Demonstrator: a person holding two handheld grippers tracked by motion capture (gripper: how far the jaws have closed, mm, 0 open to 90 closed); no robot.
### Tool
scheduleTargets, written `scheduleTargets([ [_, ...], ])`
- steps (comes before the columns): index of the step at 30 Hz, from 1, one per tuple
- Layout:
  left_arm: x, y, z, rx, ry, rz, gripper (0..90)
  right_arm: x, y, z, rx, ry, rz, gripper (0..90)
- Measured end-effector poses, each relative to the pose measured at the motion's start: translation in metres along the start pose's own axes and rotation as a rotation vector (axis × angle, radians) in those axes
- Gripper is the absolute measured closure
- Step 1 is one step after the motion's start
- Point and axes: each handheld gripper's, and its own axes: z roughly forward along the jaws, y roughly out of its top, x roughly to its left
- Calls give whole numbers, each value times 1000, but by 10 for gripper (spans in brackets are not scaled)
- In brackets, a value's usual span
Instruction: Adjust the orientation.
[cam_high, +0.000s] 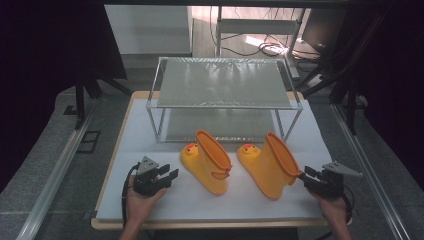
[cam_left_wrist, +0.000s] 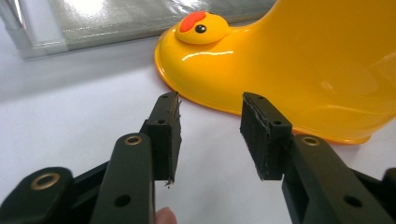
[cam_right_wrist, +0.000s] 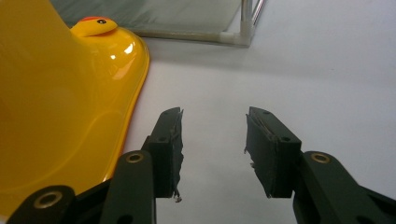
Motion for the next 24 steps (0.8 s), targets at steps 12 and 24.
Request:
scheduleTargets([
  [12, 8, 0, -3, -4, 17, -18, 545, 0, 5, -5, -14, 29, -13, 542],
  [24, 12, 1, -5, -8, 21, -27, 535, -7, 35, 32, 51, 137, -114, 870],
])
